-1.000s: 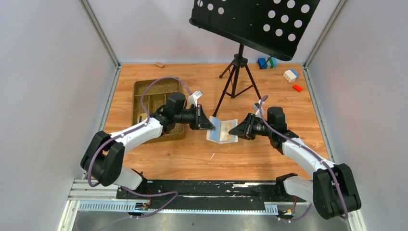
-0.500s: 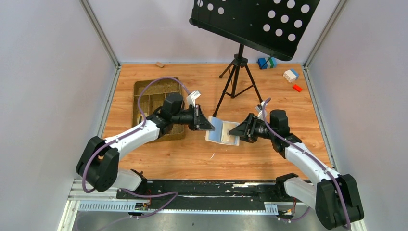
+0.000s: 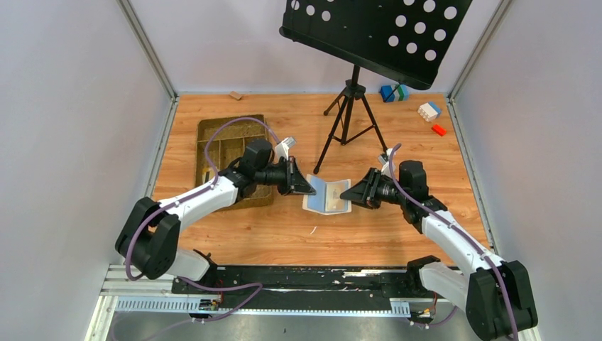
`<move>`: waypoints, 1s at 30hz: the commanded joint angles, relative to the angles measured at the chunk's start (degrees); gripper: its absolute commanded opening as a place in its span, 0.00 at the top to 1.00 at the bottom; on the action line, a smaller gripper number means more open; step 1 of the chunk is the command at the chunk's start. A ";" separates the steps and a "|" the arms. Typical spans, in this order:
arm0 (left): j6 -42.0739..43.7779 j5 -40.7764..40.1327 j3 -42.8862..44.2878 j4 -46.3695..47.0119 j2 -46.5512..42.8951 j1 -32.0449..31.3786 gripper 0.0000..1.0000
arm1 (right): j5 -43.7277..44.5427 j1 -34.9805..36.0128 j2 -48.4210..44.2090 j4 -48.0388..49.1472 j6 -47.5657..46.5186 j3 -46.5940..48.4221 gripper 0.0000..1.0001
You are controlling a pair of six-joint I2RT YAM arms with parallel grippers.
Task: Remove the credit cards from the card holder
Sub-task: Remove the credit card from the card holder.
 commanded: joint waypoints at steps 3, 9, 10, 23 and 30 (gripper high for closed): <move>-0.16 0.70 2.53 2.23 1.64 -0.06 1.00 | -0.16 -0.10 -0.90 0.43 0.26 3.84 0.75; -1.41 1.74 2.24 4.36 2.59 -0.05 1.00 | -0.84 -0.10 -1.49 1.79 0.69 3.36 0.83; -1.38 1.76 2.30 4.38 2.59 -0.02 1.00 | -0.92 -0.10 -1.42 2.06 0.82 3.30 0.84; -2.76 3.65 3.09 5.83 3.80 -0.57 1.00 | -4.02 0.20 0.57 9.92 4.45 3.69 1.00; -2.65 3.95 3.57 5.85 4.82 -1.48 1.00 | -4.55 1.54 1.00 12.12 5.68 3.67 1.00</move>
